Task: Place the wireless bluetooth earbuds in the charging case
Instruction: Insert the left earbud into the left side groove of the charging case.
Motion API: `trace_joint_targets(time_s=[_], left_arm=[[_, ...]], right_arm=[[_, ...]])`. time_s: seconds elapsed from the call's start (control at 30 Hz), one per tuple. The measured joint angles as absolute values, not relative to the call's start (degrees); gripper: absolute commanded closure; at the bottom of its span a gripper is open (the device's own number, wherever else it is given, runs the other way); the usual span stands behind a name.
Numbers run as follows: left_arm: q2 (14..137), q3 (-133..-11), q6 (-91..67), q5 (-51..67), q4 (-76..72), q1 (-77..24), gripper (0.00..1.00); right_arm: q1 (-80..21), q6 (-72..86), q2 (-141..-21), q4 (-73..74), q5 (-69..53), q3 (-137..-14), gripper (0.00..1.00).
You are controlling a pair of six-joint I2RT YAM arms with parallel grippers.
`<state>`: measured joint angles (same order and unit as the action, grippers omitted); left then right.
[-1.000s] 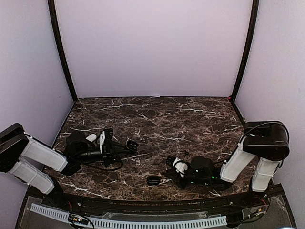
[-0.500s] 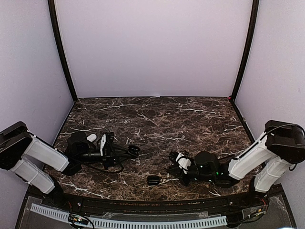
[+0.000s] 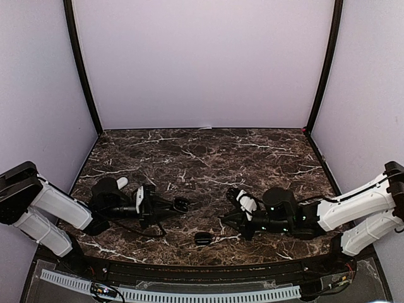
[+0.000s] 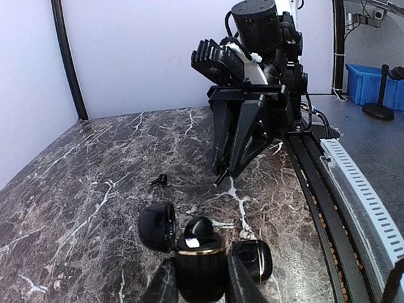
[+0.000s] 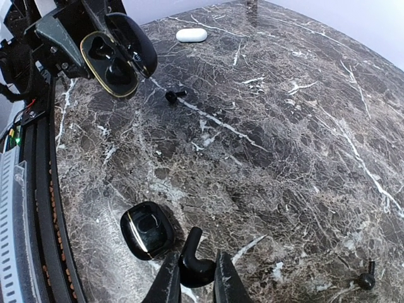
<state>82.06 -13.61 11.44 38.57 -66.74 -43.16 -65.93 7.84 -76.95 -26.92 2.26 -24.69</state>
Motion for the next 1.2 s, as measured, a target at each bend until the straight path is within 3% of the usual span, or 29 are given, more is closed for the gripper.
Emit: trace_joint_targets(time_s=[0.8, 1.2], left_arm=[[81.49, -10.72, 16.32, 35.0, -70.63, -44.66, 0.9], [81.45, -10.33, 17.37, 33.78, -71.55, -44.97, 0.9]], right_arm=[[-68.07, 21.37, -73.41, -13.76, -2.79, -33.56, 1.0], [-73.08, 24.4, -77.95, -12.84, -3.01, -40.12, 1.0]])
